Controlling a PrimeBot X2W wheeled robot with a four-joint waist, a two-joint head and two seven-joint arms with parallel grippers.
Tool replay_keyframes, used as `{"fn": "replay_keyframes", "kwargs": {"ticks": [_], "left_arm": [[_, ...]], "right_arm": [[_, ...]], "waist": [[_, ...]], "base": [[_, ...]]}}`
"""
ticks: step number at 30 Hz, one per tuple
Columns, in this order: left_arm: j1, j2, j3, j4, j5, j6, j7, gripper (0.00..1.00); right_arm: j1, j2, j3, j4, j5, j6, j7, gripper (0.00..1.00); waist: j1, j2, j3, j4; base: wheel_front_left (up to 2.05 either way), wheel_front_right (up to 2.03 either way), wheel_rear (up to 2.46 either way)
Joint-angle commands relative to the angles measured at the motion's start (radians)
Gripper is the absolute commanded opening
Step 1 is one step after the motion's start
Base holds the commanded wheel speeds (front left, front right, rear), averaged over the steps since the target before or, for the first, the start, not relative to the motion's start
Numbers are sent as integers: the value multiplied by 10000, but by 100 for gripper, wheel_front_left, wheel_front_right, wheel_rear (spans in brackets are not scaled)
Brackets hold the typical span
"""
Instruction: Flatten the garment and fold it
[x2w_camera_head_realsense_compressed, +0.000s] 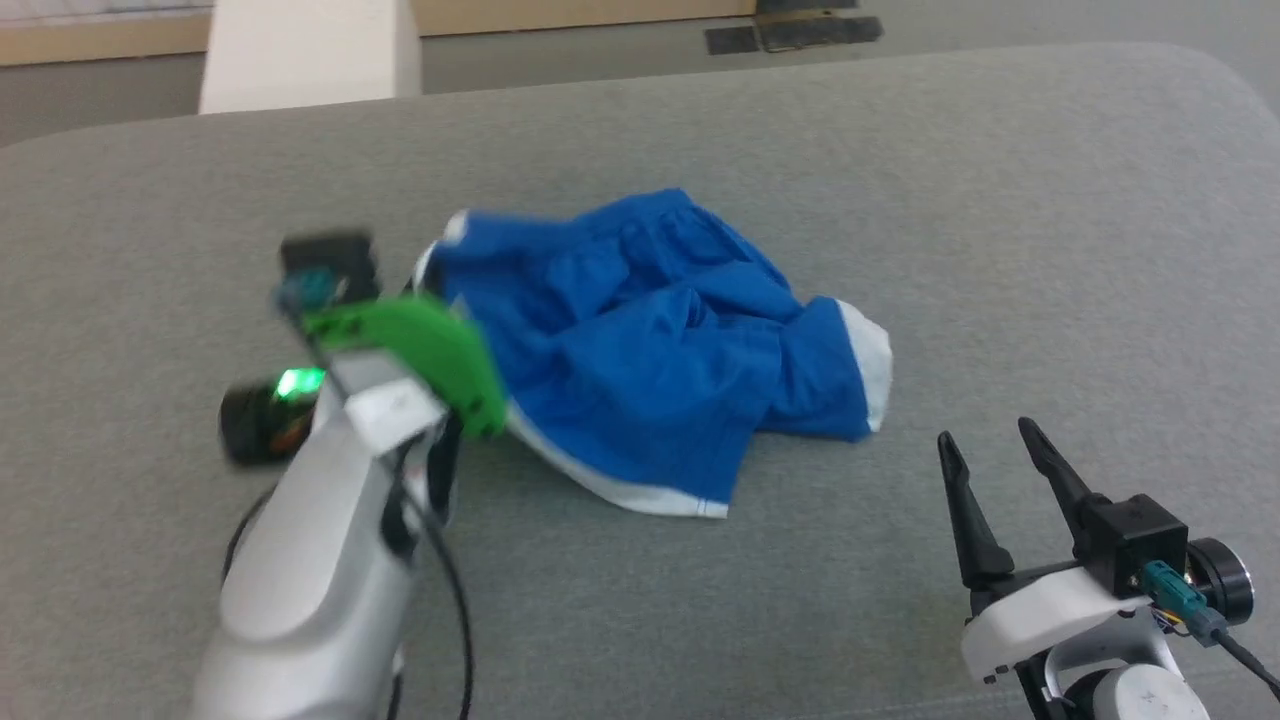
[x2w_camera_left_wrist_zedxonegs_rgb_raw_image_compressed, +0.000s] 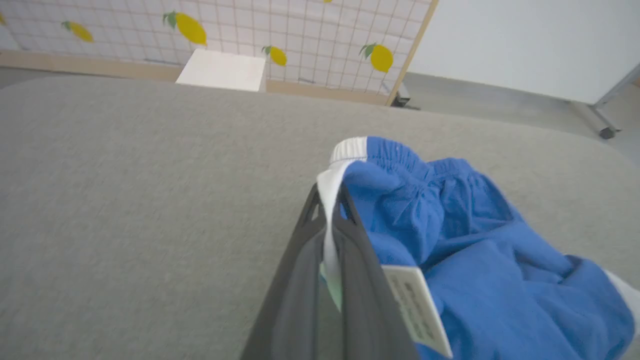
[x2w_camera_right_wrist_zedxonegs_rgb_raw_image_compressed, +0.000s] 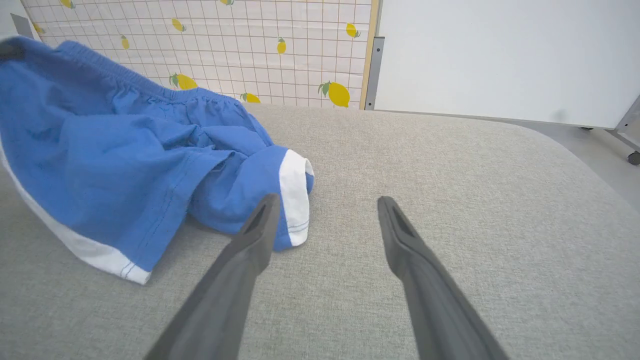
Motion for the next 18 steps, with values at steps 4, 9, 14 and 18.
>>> {"fn": "replay_keyframes", "kwargs": {"ticks": [4,9,14,18], "left_arm": [[1437,495,414,530,-251,229,-407,0],[2327,591,652,1030,-539,176,-765,0],[2734,540,750,1029,-756,-54,-1208,100],[2706,818,595,595,-403,-399,-1992,100]], "right_arm": [[155,28,122,-125,61,-15,111,100],[173,28,155,-201,33,-15,211,100],[184,28,109,-262,-32,-15,332,100],[263,28,-25,-323,-87,-15,408,100]], "waist": [[0,0,18,671],[0,0,-18,815],[0,0,-218,903],[0,0,-489,1036]], "base": [[0,0,0],[0,0,0],[0,0,0],[0,0,0]]}}
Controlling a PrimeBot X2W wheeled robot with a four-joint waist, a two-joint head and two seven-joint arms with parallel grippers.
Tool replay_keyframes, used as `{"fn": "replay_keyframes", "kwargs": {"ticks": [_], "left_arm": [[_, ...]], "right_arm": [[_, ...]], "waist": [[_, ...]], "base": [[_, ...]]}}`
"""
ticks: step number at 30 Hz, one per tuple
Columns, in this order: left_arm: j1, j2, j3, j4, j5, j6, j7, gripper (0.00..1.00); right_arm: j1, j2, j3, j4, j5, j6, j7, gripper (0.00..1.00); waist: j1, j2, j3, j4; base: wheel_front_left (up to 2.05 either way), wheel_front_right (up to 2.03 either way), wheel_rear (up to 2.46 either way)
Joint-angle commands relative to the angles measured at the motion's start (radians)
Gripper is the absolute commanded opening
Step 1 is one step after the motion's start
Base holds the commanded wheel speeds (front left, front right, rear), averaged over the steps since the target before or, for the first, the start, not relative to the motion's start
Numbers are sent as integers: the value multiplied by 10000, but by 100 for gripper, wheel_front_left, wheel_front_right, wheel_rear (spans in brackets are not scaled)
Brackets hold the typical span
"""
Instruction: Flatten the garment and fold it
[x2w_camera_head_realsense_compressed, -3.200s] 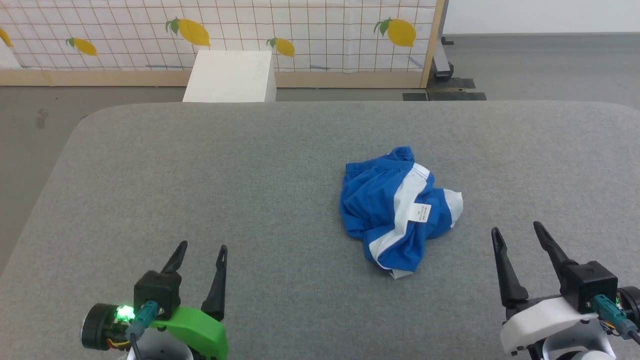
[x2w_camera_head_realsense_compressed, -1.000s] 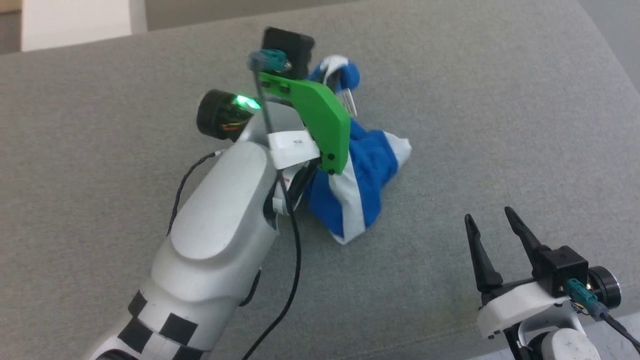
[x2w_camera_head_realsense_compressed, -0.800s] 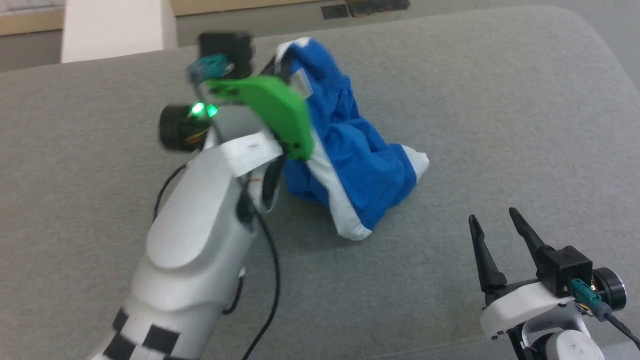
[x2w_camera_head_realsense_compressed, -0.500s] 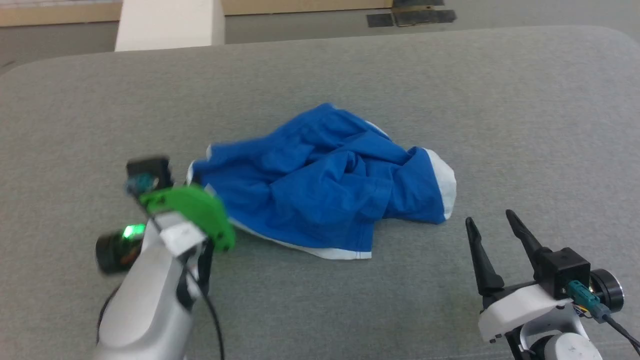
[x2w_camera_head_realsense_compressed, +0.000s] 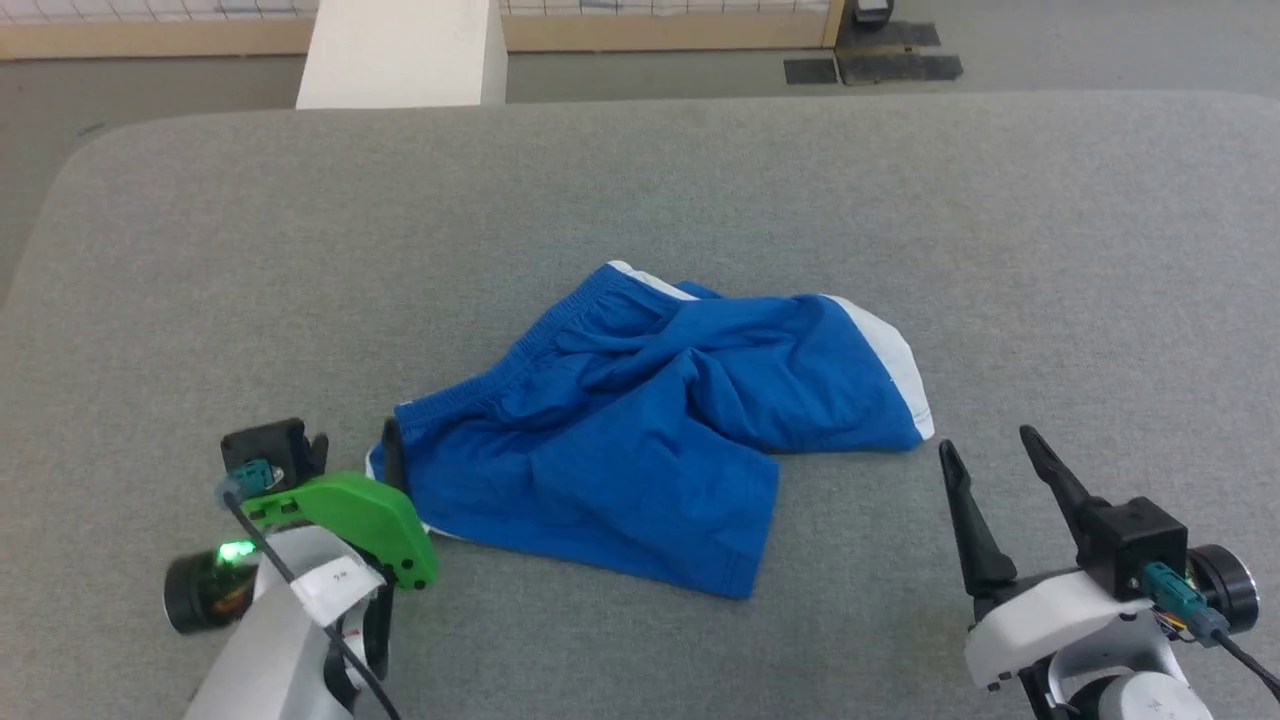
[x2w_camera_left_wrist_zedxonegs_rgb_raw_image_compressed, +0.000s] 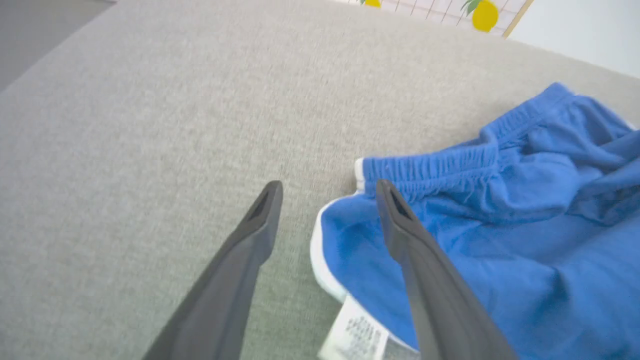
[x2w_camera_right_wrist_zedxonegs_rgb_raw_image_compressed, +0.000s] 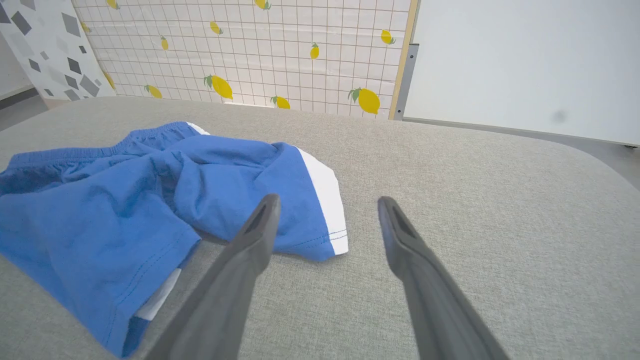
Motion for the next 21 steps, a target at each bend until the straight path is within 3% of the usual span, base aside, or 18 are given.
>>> {"fn": "replay_keyframes", "kwargs": {"ticks": [1,10,15,21], "left_arm": [[24,211,-37,-208,205,-132,-369,100],[284,1534,-743,-1806,2008,-675,-2496,100],[1229,1979,-914,-2458,2646,-361,-2786,100],[2250,1997,-1119,-2772,2807,-46,-2851,100]], "right_arm": [[111,24,-53,-48,-56,-15,47,100],[423,24,-221,-206,-114,-15,250,100],[595,24,-172,-340,-118,-15,374,100],[741,0,-94,-549,-134,-15,741,100]], "waist": [[1,0,-224,137],[1,0,-847,553],[1,0,-952,733],[1,0,-915,1117]], "base": [[0,0,0],[0,0,0],[0,0,0],[0,0,0]]}}
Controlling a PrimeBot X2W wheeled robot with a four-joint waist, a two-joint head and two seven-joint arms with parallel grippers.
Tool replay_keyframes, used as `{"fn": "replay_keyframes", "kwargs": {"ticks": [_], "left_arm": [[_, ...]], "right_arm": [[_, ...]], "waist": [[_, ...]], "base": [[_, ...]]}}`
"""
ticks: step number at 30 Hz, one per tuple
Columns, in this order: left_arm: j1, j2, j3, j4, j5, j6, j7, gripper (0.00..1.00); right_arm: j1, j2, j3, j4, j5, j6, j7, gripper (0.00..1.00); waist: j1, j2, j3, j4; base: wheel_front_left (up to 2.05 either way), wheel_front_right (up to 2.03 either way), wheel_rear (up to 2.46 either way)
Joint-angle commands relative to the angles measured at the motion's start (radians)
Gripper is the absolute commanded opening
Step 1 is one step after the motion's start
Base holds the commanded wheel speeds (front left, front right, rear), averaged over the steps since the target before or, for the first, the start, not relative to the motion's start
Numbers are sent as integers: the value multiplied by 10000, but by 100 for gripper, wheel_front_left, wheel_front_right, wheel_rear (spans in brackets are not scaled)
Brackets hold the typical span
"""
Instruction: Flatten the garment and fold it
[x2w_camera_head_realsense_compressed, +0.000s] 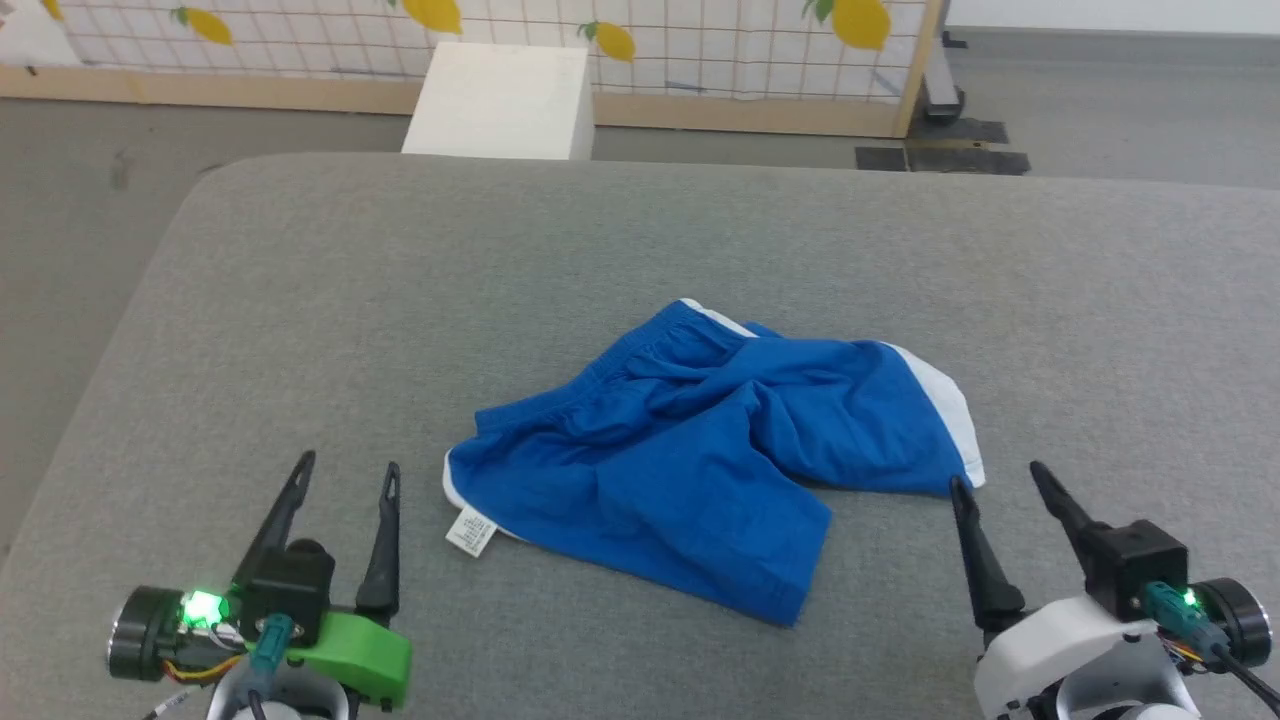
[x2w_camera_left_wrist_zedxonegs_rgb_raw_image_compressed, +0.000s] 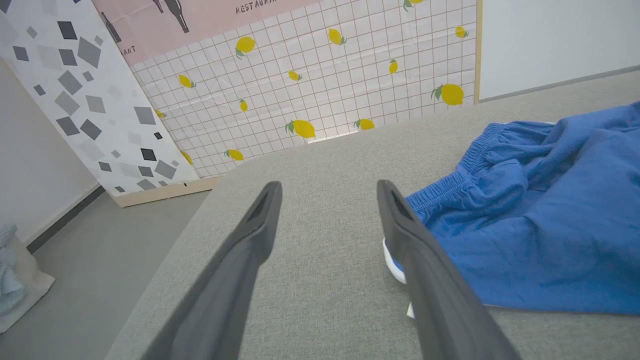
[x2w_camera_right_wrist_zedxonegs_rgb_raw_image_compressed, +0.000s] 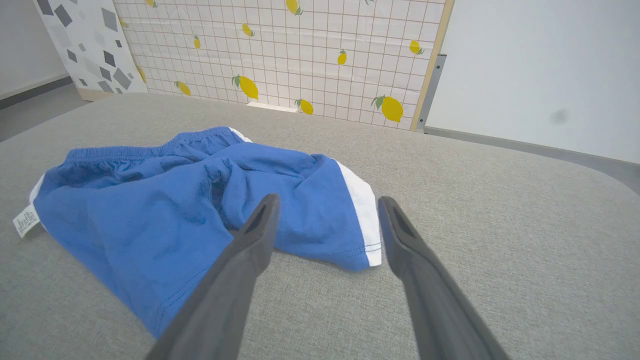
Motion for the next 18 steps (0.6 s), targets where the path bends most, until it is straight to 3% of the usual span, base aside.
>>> {"fn": "replay_keyframes", "kwargs": {"ticks": [1,5,9,18], "left_arm": [[166,15,-43,-116,125,107,-66,100],[202,-130,-185,-269,158,186,-50,100],[2,-275,-373,-318,220,158,15,100],[-321,-506,-517,-248,160,155,65,100]], "right_arm": [[106,-33,71,-75,-3,-15,217,100],[-134,-447,-115,-254,318,-15,1244,100],[-778,-1109,-491,-282,749,-15,3029,100],[-2738,-2207,-896,1306,1513,-15,6823,100]], "waist": [[1,0,49,230],[1,0,236,648],[1,0,558,1123],[1,0,1623,1984]], "base": [[0,0,0],[0,0,0],[0,0,0],[0,0,0]]}}
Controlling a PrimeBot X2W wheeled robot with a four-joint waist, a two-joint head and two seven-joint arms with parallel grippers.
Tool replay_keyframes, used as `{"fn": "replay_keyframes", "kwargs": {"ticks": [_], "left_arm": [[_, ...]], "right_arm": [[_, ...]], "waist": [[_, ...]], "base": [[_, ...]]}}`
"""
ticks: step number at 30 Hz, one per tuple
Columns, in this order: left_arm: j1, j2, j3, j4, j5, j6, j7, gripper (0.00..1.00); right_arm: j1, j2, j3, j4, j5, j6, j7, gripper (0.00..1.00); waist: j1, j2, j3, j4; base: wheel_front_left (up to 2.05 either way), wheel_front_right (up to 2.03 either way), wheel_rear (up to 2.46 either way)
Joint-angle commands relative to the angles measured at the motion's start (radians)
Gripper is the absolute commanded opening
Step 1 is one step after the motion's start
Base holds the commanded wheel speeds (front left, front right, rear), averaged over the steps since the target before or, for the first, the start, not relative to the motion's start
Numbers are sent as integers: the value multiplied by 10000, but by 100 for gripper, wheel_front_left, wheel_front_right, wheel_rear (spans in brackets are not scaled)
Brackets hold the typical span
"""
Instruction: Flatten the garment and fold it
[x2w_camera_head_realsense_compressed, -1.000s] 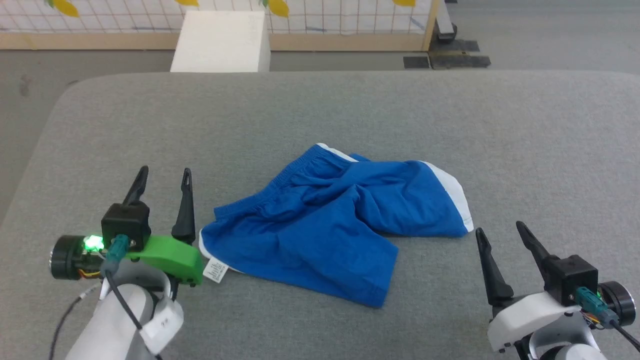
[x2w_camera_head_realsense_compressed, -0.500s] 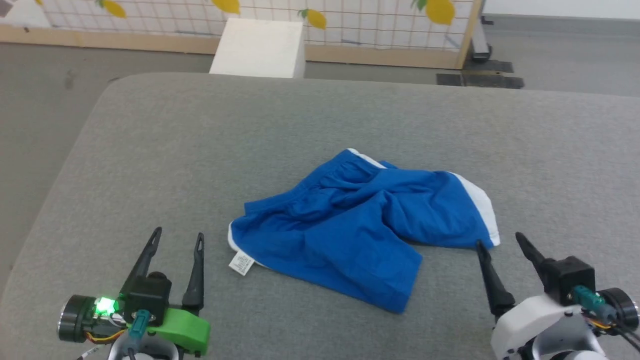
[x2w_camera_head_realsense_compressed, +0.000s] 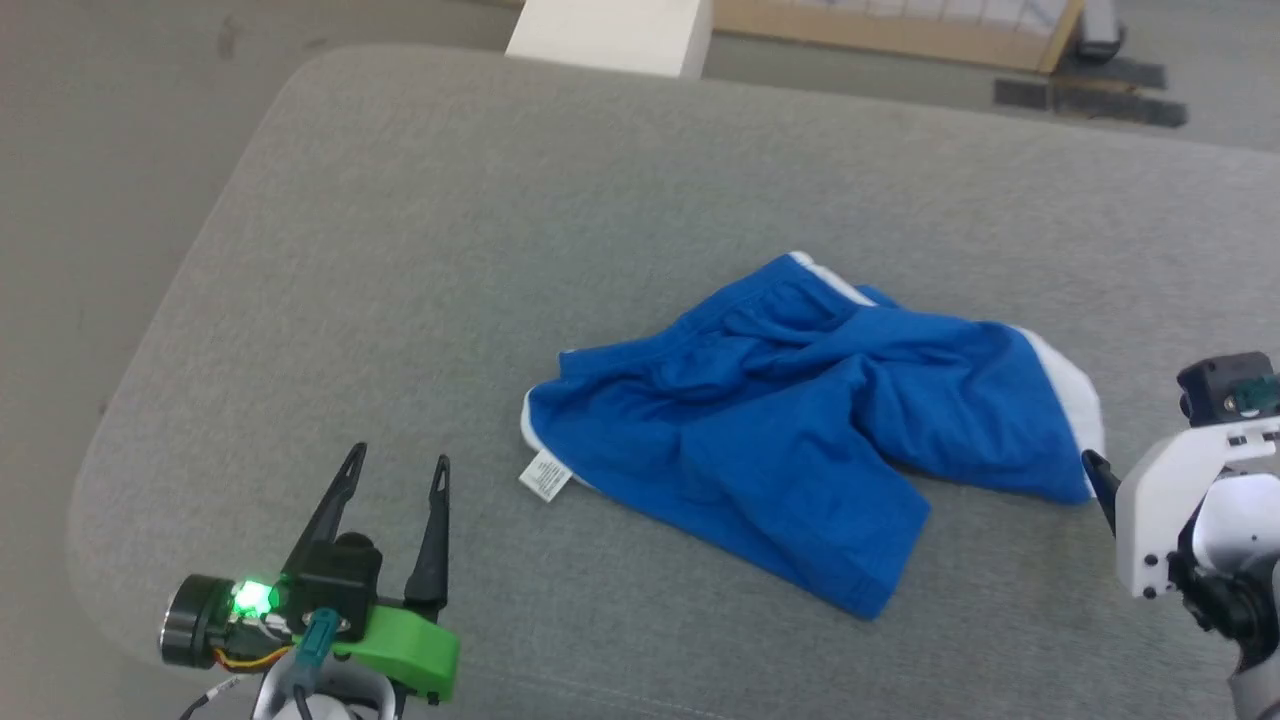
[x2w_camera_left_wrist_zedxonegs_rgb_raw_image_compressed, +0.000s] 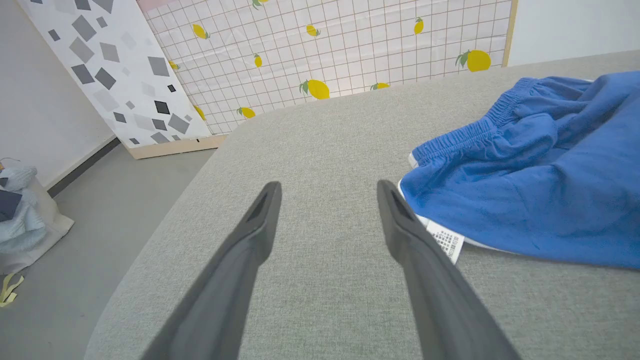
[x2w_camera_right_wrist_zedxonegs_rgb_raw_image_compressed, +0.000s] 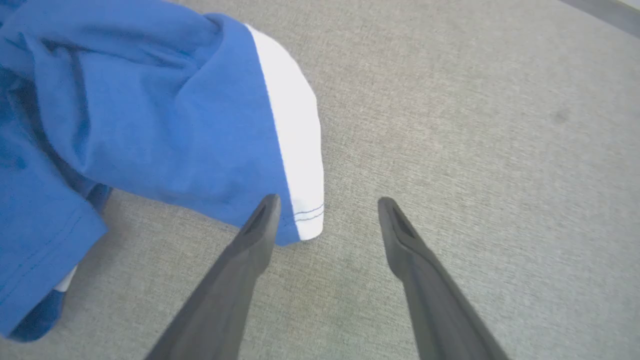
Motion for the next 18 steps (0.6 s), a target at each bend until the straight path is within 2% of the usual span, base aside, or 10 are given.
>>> {"fn": "replay_keyframes", "kwargs": {"ticks": [1,5,10,11,18], "left_arm": [[-263,-66,-27,41,117,-19,-33,100],[-472,-190,-104,115,143,-16,-58,100],[-558,-303,-177,237,149,10,-97,100],[-531,-341,-209,328,119,19,-115,100],[-355,-231,-274,559,-4,-87,-100,100]], "right_arm": [[-321,-85,3,242,100,-15,251,100],[-695,-301,120,816,303,-15,638,100],[-742,-327,227,1410,260,-15,521,100],[-724,-257,194,1606,160,-15,98,0],[-778,-113,-276,1099,-330,-15,-1783,0]], "waist": [[0,0,650,627],[0,0,986,933],[0,0,1147,1072],[0,0,1085,1012],[0,0,426,505]], "base": [[0,0,0],[0,0,0],[0,0,0],[0,0,0],[0,0,0]]}}
